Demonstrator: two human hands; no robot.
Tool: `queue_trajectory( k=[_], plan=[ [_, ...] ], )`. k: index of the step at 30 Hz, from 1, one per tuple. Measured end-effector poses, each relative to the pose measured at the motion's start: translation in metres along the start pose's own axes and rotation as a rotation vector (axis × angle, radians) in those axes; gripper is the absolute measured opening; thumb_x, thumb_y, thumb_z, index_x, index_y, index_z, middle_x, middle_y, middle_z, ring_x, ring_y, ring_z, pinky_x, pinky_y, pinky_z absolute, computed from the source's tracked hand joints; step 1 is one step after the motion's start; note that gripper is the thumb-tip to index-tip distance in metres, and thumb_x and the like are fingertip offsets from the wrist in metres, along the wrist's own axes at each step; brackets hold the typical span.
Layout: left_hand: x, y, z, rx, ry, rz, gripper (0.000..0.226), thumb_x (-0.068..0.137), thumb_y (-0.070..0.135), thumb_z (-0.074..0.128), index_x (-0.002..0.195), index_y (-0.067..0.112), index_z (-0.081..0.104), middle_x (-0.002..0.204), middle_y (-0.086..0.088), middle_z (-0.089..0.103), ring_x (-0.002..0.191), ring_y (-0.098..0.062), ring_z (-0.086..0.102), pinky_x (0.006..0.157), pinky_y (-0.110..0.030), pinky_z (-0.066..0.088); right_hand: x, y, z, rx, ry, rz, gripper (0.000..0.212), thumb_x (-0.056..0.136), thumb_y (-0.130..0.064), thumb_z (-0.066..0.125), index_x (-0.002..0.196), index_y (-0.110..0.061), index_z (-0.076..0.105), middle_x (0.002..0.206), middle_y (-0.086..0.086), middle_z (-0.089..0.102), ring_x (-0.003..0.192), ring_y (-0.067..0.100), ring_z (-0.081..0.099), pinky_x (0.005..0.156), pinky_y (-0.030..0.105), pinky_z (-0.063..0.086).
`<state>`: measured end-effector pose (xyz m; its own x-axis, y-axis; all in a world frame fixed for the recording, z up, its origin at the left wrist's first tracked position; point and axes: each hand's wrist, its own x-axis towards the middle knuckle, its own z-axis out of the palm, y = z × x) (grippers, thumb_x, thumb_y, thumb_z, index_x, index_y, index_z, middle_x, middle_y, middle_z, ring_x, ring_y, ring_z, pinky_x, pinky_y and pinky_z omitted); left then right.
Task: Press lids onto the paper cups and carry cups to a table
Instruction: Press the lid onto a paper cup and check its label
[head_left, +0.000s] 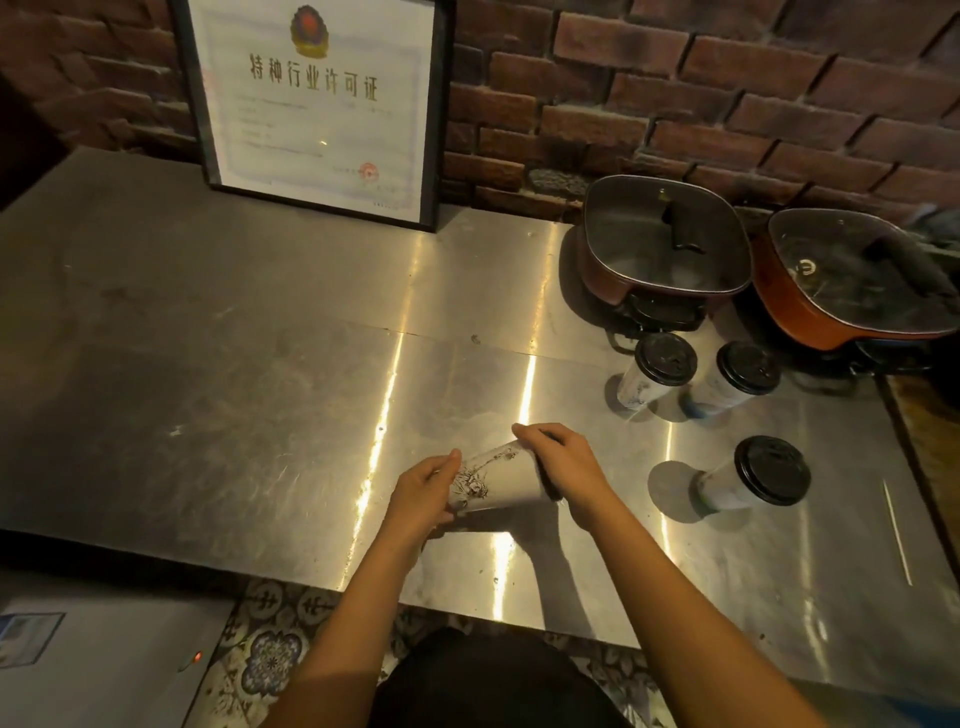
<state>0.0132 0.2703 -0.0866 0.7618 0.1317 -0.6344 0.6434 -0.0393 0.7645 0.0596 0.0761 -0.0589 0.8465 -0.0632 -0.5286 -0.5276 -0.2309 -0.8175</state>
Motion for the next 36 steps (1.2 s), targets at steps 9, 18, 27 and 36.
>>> queue_trajectory(
  k=[9,18,27,36],
  plan=[
    [-0.021,0.023,-0.005,-0.133,-0.151,-0.011,0.032,0.096,0.05,0.063,0.111,0.023,0.073,0.095,0.002,0.082,0.089,-0.017,0.078,0.071,-0.033,0.064,-0.032,0.005,-0.01,0.341,-0.01,0.032,0.021,0.089,-0.046,0.071,0.1,-0.03,0.078,0.098,0.0,0.077,0.093,0.02,0.072,0.056,0.021,0.054],
    [-0.023,0.026,-0.012,-0.179,-0.218,0.055,0.025,0.096,0.025,0.071,0.12,0.021,0.073,0.109,-0.009,0.08,0.103,-0.026,0.076,0.092,-0.041,0.062,-0.045,0.006,-0.018,0.471,-0.032,-0.005,0.033,0.073,-0.046,0.071,0.099,-0.026,0.078,0.1,0.005,0.077,0.084,0.014,0.073,0.051,0.021,0.052],
    [-0.028,0.032,-0.012,-0.094,-0.241,0.062,0.027,0.095,0.037,0.069,0.117,0.021,0.074,0.112,-0.011,0.078,0.096,-0.026,0.078,0.074,-0.032,0.064,-0.047,0.006,-0.021,0.485,0.018,-0.022,0.031,0.076,-0.046,0.07,0.098,-0.026,0.078,0.099,0.009,0.075,0.084,0.018,0.072,0.052,0.02,0.052],
    [-0.027,0.037,-0.007,-0.051,-0.252,0.048,0.031,0.094,0.039,0.069,0.118,0.02,0.073,0.113,-0.011,0.077,0.101,-0.029,0.077,0.08,-0.037,0.065,-0.051,0.011,-0.024,0.46,0.051,-0.02,0.03,0.077,-0.046,0.066,0.098,-0.026,0.076,0.093,0.004,0.074,0.08,0.015,0.071,0.051,0.02,0.051]
  ],
)
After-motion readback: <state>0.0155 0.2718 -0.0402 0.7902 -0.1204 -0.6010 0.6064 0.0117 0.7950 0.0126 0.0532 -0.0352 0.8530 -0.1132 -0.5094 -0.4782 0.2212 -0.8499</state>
